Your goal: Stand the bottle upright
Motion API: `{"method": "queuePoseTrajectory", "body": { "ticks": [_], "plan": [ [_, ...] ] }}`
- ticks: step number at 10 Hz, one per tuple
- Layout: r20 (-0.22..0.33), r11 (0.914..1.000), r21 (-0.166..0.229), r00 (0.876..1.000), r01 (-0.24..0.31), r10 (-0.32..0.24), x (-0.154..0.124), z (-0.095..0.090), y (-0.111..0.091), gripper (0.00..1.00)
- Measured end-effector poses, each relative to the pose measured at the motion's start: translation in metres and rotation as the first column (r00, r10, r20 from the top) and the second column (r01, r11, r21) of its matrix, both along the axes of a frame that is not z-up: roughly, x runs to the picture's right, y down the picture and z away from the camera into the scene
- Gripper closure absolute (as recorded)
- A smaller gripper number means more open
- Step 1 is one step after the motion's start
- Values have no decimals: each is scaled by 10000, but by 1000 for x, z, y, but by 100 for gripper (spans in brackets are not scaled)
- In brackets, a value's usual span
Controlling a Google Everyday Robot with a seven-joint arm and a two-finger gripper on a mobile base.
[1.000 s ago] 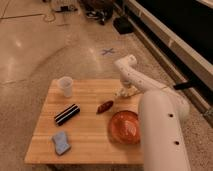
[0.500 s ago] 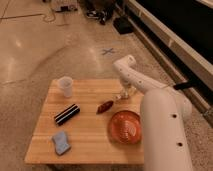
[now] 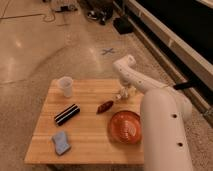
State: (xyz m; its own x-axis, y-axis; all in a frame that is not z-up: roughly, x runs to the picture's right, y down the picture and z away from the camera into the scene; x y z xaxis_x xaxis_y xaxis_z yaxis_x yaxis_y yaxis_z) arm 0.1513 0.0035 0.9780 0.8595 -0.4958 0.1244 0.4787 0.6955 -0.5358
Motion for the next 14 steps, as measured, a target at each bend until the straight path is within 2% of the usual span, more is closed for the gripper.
{"method": "queuePoseTrajectory", "body": {
  "ticks": [5,7,9,11,14],
  "plan": [
    [20,9996,-163,9998,218,-218,-2,1,7,96],
    [223,9994,-244,9995,241,-235,-7,-4,10,100],
    [695,9994,-300,9975,169,-148,-20,-18,8,100],
    [1131,9996,-284,9935,-57,88,-22,-34,0,100],
    [2176,9962,-270,9722,-826,865,-24,-77,-23,100]
  ]
}}
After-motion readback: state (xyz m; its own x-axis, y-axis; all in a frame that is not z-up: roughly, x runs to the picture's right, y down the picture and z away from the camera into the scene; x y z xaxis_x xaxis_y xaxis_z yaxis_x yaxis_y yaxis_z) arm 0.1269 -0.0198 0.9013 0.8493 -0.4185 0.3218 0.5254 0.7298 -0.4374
